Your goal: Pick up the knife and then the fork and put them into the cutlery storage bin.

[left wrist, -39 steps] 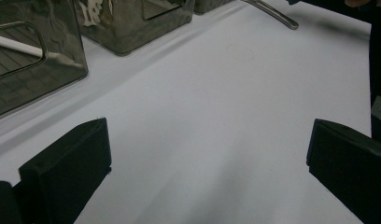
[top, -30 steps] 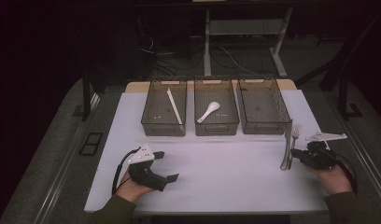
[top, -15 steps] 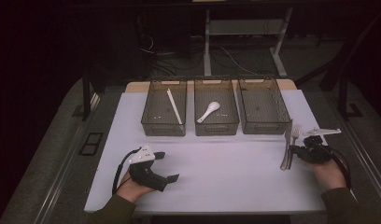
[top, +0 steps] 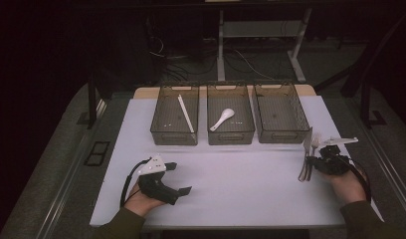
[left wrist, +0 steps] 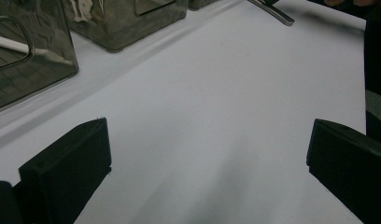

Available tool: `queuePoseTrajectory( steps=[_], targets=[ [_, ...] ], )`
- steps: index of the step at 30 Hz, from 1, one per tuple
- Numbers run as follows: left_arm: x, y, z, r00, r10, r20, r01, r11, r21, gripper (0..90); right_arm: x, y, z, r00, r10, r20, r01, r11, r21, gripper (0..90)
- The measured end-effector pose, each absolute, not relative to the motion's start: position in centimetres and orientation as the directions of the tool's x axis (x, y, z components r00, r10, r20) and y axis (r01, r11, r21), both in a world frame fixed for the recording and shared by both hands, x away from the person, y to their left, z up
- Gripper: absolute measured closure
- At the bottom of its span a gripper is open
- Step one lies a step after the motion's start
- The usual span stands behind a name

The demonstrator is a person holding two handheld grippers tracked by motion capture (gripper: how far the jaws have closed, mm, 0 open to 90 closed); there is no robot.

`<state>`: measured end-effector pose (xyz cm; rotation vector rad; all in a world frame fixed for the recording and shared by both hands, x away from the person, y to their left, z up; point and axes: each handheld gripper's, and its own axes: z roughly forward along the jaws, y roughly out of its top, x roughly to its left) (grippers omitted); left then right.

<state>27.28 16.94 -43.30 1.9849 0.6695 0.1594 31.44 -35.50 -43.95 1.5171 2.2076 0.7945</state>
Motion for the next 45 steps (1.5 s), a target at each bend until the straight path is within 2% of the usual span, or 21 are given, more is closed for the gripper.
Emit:
queuePoseTrajectory(
  steps=[13, 19, 39, 45],
  targets=[
    [27.3, 16.9, -43.3, 0.84, 0.515, -0.168, 0.387, -0.354, 0.852, 0.0, 31.2, -35.8, -43.7, -0.36, 0.933, 0.023, 0.759, 0.278, 0.589, 89.8],
    [27.3, 16.9, -43.2, 0.84, 0.517, -0.168, 0.388, -0.354, 0.851, 0.0, 30.9, -35.4, -44.0, -0.388, 0.921, 0.019, 0.759, 0.308, 0.573, 89.9],
    [27.4, 17.0, -43.2, 0.842, 0.514, -0.163, 0.384, -0.359, 0.851, 0.0, 29.1, -39.1, -43.5, -0.325, 0.946, 0.017, 0.804, 0.267, 0.531, 89.8],
    [27.5, 17.0, -43.2, 0.842, 0.515, -0.16, 0.382, -0.36, 0.851, 0.0, 29.1, -39.7, -43.3, -0.337, 0.94, 0.059, 0.798, 0.252, 0.547, 89.4]
  ],
)
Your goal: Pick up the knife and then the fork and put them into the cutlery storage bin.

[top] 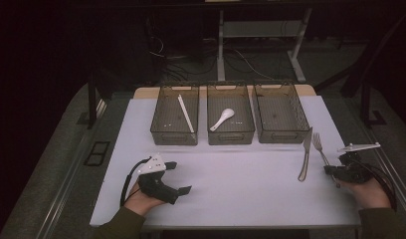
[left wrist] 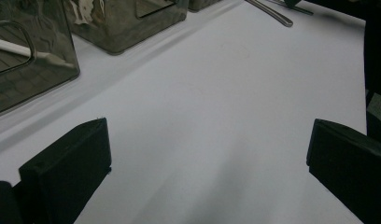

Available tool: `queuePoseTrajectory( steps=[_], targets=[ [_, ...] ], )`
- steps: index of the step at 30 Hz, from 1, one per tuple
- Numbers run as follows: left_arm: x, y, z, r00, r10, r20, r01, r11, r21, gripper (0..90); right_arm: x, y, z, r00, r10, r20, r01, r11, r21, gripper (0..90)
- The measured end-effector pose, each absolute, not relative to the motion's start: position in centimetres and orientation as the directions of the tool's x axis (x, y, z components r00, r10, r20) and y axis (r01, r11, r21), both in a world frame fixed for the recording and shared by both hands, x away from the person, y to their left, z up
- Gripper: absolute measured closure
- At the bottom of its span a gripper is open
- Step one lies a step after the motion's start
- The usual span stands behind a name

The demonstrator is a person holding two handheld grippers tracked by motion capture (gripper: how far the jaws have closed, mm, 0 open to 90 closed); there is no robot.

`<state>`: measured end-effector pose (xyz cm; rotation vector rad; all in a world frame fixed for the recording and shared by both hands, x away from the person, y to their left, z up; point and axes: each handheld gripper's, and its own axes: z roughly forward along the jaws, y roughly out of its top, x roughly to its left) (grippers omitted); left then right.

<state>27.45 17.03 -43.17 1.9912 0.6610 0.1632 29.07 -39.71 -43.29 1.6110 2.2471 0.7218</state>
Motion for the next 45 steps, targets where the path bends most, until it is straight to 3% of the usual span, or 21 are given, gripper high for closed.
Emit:
queuePoseTrajectory(
  steps=[4, 11, 22, 31, 45],
  targets=[
    [27.6, 17.3, -43.1, 0.842, 0.517, -0.156, 0.379, -0.361, 0.852, 0.0, 29.2, -40.0, -42.2, -0.346, 0.933, 0.095, 0.785, 0.233, 0.574, 75.2],
    [27.8, 17.4, -43.2, 0.838, 0.521, -0.163, 0.386, -0.355, 0.852, 0.0, 30.7, -39.9, -40.8, -0.329, 0.942, 0.073, 0.802, 0.237, 0.548, 61.8],
    [27.8, 17.5, -43.2, 0.84, 0.517, -0.168, 0.386, -0.349, 0.854, 0.0, 35.4, -39.8, -41.1, -0.269, 0.962, 0.053, 0.878, 0.222, 0.424, 66.2],
    [27.8, 17.5, -43.2, 0.841, 0.513, -0.171, 0.386, -0.349, 0.854, 0.0, 37.5, -39.4, -41.6, -0.278, 0.96, 0.046, 0.913, 0.249, 0.323, 70.8],
    [27.8, 17.4, -43.2, 0.843, 0.511, -0.169, 0.384, -0.351, 0.854, 0.0, 36.9, -39.6, -42.7, -0.251, 0.967, 0.046, 0.903, 0.217, 0.371, 81.6]
  ],
)
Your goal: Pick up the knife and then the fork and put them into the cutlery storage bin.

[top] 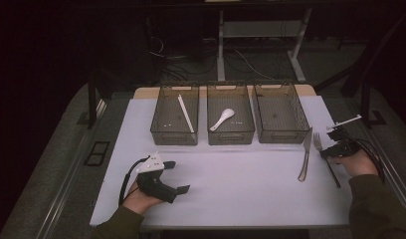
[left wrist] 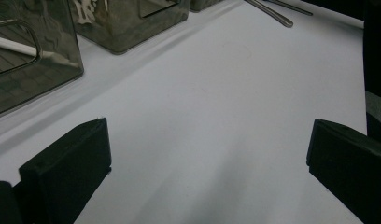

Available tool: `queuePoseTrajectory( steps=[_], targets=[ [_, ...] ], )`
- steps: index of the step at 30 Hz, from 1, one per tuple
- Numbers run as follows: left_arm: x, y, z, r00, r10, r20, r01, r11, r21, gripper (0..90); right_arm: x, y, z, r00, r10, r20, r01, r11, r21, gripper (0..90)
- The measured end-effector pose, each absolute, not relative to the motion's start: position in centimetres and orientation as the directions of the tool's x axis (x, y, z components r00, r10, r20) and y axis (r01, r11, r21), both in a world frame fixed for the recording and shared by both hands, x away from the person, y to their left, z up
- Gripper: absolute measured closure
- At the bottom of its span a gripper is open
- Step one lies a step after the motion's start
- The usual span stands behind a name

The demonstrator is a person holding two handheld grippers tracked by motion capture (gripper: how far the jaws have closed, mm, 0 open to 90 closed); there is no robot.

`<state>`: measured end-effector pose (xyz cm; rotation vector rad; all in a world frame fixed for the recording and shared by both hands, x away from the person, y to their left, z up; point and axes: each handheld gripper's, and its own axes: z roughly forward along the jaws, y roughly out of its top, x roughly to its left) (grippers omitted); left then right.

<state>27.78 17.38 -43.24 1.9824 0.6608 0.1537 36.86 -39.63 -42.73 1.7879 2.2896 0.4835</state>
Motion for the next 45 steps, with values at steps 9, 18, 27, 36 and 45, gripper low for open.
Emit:
queuePoseTrajectory(
  steps=[9, 18, 27, 36, 45],
  targets=[
    [27.8, 17.4, -43.2, 0.844, 0.509, -0.169, 0.384, -0.354, 0.852, 0.0, 36.1, -39.9, -43.0, -0.253, 0.967, 0.034, 0.878, 0.215, 0.427, 85.3],
    [27.8, 17.4, -43.3, 0.843, 0.51, -0.173, 0.386, -0.349, 0.854, 0.0, 35.6, -40.4, -42.9, -0.25, 0.966, 0.066, 0.86, 0.19, 0.473, 85.4],
    [27.8, 17.4, -43.2, 0.845, 0.507, -0.17, 0.385, -0.356, 0.851, 0.0, 35.4, -40.8, -41.0, -0.256, 0.963, 0.088, 0.824, 0.169, 0.54, 85.4],
    [27.8, 17.3, -43.2, 0.844, 0.508, -0.173, 0.387, -0.354, 0.851, 0.0, 35.4, -40.7, -38.7, -0.27, 0.958, 0.1, 0.782, 0.157, 0.603, 85.7],
    [27.8, 17.3, -43.2, 0.845, 0.506, -0.172, 0.386, -0.356, 0.851, 0.0, 35.9, -40.0, -35.9, -0.29, 0.952, 0.096, 0.738, 0.159, 0.656, 85.7]
  ],
)
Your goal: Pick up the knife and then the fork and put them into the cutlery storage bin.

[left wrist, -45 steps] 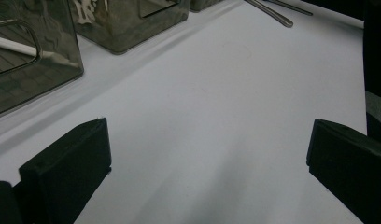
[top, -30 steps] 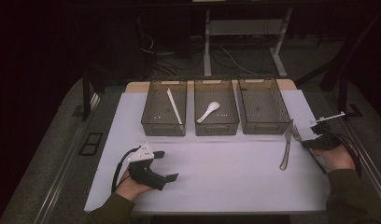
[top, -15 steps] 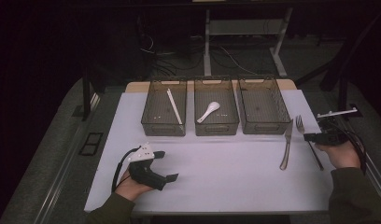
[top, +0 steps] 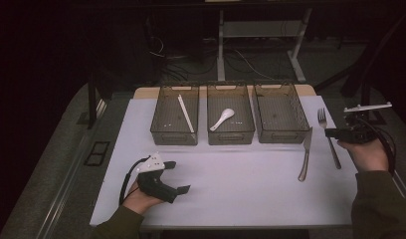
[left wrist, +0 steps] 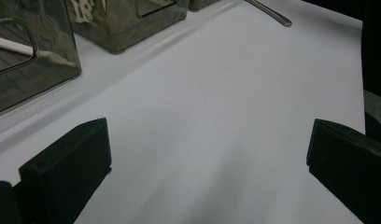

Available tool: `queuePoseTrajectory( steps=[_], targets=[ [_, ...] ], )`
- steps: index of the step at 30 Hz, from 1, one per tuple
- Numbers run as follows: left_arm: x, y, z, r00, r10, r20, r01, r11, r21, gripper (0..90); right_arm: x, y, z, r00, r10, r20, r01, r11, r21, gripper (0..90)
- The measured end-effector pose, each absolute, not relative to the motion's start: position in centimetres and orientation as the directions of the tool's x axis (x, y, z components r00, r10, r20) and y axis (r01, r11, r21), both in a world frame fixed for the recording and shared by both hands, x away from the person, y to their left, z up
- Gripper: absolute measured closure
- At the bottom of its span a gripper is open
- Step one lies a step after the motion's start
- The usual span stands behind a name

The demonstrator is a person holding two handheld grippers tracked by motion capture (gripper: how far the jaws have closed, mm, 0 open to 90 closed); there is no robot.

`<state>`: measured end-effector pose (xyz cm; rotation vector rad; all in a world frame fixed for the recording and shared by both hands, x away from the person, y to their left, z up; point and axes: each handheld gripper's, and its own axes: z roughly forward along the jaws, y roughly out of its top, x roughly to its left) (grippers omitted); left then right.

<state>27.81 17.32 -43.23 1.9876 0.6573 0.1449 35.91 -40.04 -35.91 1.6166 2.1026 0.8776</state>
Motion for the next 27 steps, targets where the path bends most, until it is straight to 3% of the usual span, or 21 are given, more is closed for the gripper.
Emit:
queuePoseTrajectory(
  steps=[15, 27],
  targets=[
    [27.8, 17.3, -43.2, 0.849, 0.5, -0.172, 0.383, -0.358, 0.852, 0.0, 40.0, -36.8, -30.2, -0.327, 0.939, 0.11, 0.692, 0.159, 0.704, 85.6],
    [27.9, 17.3, -43.2, 0.849, 0.496, -0.18, 0.384, -0.347, 0.855, 0.0, 44.7, -33.7, -28.9, -0.337, 0.932, 0.136, 0.691, 0.146, 0.708, 85.6]
  ],
)
